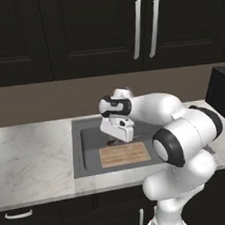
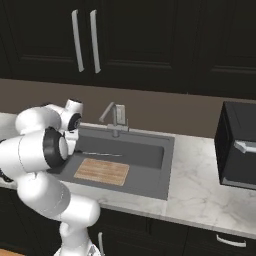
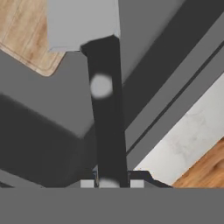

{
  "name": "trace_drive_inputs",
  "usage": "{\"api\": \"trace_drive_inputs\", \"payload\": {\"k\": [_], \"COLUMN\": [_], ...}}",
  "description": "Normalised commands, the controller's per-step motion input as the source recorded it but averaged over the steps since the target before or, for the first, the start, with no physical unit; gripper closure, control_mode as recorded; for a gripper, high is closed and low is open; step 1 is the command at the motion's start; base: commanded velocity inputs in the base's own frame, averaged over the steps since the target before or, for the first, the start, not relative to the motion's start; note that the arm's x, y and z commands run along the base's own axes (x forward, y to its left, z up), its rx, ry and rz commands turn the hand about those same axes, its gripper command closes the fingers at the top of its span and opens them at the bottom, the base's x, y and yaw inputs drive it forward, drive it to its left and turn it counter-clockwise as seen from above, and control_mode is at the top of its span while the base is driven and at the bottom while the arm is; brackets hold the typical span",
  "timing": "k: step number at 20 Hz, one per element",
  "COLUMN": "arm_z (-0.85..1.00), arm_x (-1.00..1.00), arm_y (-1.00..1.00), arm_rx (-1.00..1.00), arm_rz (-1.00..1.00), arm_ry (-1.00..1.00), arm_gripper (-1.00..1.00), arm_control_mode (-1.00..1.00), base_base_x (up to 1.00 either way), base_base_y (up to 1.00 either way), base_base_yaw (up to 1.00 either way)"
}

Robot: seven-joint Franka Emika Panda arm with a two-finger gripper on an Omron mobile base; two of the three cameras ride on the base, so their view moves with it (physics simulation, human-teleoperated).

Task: Move the cutting board and knife to the sink. Then move spray from the cabinet to the counter.

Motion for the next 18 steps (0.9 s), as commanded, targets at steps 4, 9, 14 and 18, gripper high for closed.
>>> {"api": "trace_drive_inputs", "payload": {"k": [4,9,14,18], "arm_z": [-0.35,-0.29,-0.27,-0.35], "arm_x": [0.32,0.3,0.32,0.29], "arm_y": [0.09,0.06,0.01,0.0], "arm_rx": [-0.08,-0.04,-0.02,-0.04], "arm_rz": [-0.09,-0.13,-0.14,-0.16], "arm_ry": [-0.02,-0.04,-0.04,-0.04], "arm_gripper": [1.0,1.0,1.0,1.0], "arm_control_mode": [-1.0,-1.0,-1.0,-1.0], "base_base_x": [0.0,0.0,0.0,0.0], "base_base_y": [0.0,0.0,0.0,0.0], "base_base_yaw": [0.0,0.0,0.0,0.0]}}
